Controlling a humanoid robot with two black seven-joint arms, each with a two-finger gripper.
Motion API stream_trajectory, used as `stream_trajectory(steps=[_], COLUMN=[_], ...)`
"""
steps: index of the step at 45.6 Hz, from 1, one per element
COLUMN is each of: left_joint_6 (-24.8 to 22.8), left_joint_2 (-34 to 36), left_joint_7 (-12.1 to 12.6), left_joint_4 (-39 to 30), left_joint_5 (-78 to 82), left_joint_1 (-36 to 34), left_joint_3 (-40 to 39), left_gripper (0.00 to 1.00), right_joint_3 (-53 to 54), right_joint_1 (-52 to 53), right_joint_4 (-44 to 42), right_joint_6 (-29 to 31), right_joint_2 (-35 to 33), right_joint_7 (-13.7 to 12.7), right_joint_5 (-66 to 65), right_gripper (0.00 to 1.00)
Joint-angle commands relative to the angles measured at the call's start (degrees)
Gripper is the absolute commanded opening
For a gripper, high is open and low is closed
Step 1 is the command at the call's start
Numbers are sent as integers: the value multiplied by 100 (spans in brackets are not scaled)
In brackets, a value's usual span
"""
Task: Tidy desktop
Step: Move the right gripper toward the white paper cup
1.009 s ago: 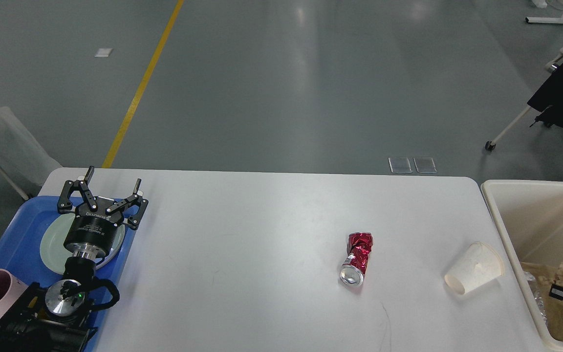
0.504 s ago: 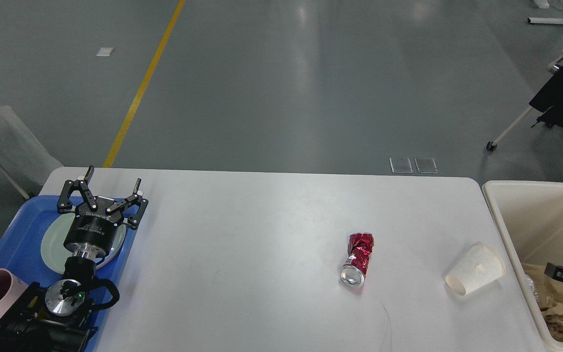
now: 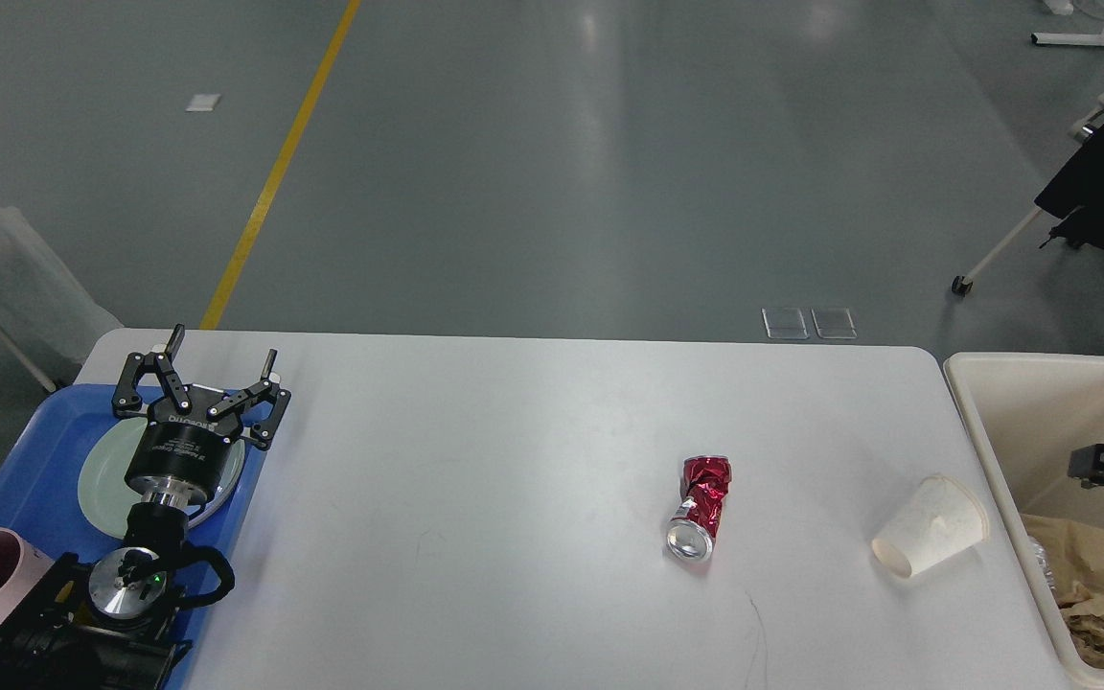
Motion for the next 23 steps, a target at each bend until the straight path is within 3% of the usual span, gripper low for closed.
stream_trajectory(steps=[1,6,14,23], left_joint_6=[0,0,9,9], left_joint_2=[1,1,9,9], left_joint_7=[0,0,0,-9], left_joint_4=[1,1,10,10], left_joint_5=[2,2,2,2], left_joint_1=[1,1,9,10], left_joint_3=[7,7,7,-1], left_gripper=[96,96,96,96], right_joint_3=[-783,-1372,-1496,-1373], right_joint_1=[1451,2902,4071,5285], right_joint_4=[1162,2068,2929,4098], right_joint_6=[651,1214,1925,2216], right_joint_2=[222,810,1505,2147], right_joint_7=[0,0,0,0], right_joint_5=[5,22,57,294], right_gripper=[100,100,100,100])
